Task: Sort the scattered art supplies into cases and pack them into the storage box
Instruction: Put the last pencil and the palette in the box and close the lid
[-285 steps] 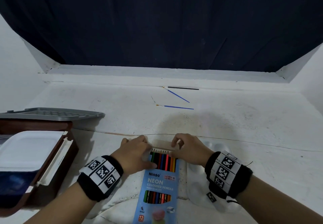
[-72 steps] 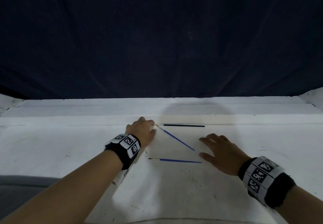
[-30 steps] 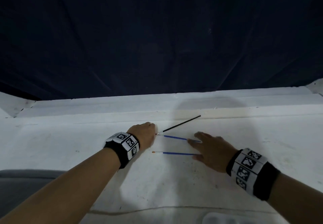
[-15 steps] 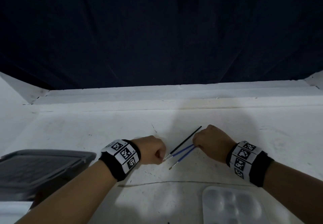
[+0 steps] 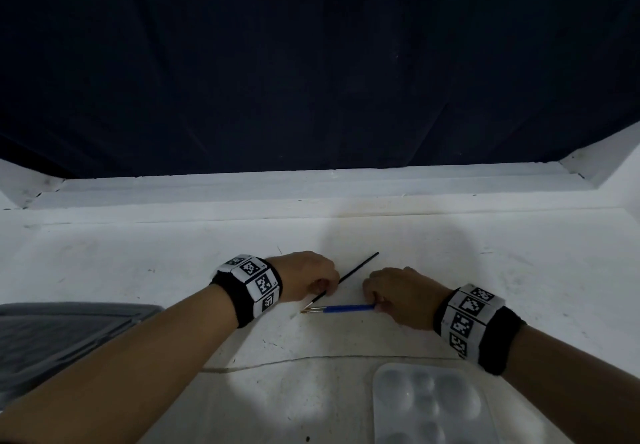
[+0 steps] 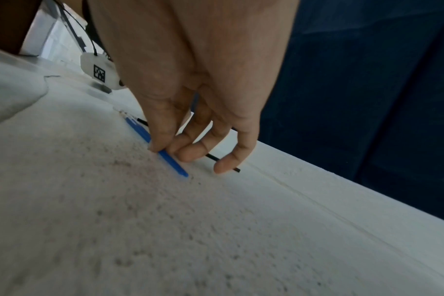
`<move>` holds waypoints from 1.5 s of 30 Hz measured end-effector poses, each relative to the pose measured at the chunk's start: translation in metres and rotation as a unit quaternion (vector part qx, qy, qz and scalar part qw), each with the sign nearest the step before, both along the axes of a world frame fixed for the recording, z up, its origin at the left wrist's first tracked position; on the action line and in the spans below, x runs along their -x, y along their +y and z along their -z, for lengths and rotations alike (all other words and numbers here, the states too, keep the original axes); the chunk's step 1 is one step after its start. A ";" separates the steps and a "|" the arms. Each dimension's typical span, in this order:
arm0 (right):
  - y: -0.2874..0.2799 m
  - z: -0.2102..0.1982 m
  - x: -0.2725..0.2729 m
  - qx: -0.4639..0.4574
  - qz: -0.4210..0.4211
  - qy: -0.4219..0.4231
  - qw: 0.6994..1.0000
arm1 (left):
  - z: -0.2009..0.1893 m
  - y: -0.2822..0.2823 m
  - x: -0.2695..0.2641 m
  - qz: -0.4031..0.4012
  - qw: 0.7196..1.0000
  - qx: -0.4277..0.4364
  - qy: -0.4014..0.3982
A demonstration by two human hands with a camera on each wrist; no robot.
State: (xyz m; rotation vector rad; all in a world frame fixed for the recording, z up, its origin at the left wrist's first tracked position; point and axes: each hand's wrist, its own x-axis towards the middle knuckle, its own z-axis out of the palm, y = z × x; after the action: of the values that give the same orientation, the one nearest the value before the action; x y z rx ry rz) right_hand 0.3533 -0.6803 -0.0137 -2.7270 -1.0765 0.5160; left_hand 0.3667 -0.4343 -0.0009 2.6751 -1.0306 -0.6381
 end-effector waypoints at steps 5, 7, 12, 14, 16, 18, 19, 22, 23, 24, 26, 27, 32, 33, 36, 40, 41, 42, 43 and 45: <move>0.000 -0.012 0.004 0.096 0.015 0.031 0.995 | -0.002 0.006 0.001 0.033 0.999 -0.025 0.002; 0.001 -0.016 0.010 0.151 -0.002 0.007 0.989 | -0.003 0.012 0.006 0.045 0.998 -0.028 -0.020; -0.001 -0.014 0.032 0.188 -0.017 -0.058 0.980 | 0.001 0.024 0.028 0.016 0.998 -0.060 -0.023; -0.005 -0.012 0.039 0.167 0.002 -0.061 0.984 | 0.002 0.026 0.039 -0.017 0.998 -0.062 -0.008; -0.013 -0.011 0.043 0.142 0.035 -0.036 0.989 | 0.003 0.028 0.051 -0.061 0.997 -0.048 -0.007; -0.019 -0.013 0.048 0.109 0.082 -0.012 0.991 | 0.005 0.028 0.063 -0.108 0.993 -0.036 -0.014; -0.021 -0.014 0.051 0.086 0.102 -0.004 0.991 | 0.007 0.027 0.068 -0.129 0.991 -0.034 -0.019; -0.023 -0.018 0.060 -0.004 0.159 0.003 0.987 | 0.006 0.023 0.080 -0.200 0.980 0.009 -0.018; -0.022 -0.019 0.063 -0.046 0.178 0.003 0.983 | 0.005 0.021 0.083 -0.229 0.972 0.051 -0.018; -0.021 -0.020 0.066 -0.093 0.197 0.008 0.976 | 0.003 0.018 0.085 -0.259 0.960 0.100 -0.022; -0.015 -0.028 0.074 -0.197 0.229 0.041 0.952 | -0.002 0.009 0.092 -0.315 0.926 0.202 -0.044; -0.010 -0.034 0.080 -0.245 0.242 0.067 0.936 | -0.005 0.004 0.096 -0.340 0.903 0.258 -0.050; 0.022 -0.047 0.112 -0.423 0.309 0.231 0.820 | -0.023 -0.026 0.121 -0.417 0.765 0.491 0.023; 0.028 -0.046 0.119 -0.424 0.318 0.248 0.811 | -0.024 -0.030 0.127 -0.425 0.747 0.510 0.040; 0.043 -0.041 0.138 -0.426 0.343 0.304 0.780 | -0.019 -0.035 0.142 -0.450 0.717 0.526 0.084; 0.057 -0.035 0.157 -0.400 0.378 0.320 0.771 | -0.003 -0.033 0.156 -0.483 0.704 0.505 0.127; 0.059 -0.032 0.160 -0.394 0.384 0.322 0.771 | 0.001 -0.034 0.159 -0.489 0.704 0.497 0.134; 0.062 -0.031 0.164 -0.390 0.385 0.324 0.771 | 0.005 -0.035 0.161 -0.495 0.705 0.488 0.139; 0.064 -0.029 0.166 -0.387 0.384 0.324 0.773 | 0.008 -0.035 0.164 -0.499 0.707 0.480 0.143; 0.069 -0.024 0.170 -0.381 0.386 0.329 0.773 | 0.015 -0.036 0.167 -0.503 0.710 0.469 0.150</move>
State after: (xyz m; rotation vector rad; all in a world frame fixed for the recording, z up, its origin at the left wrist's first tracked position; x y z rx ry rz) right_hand 0.1832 -0.6118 0.0105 -1.7557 0.0810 0.6148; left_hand 0.1993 -0.4706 -0.0159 1.6730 0.2749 -0.1677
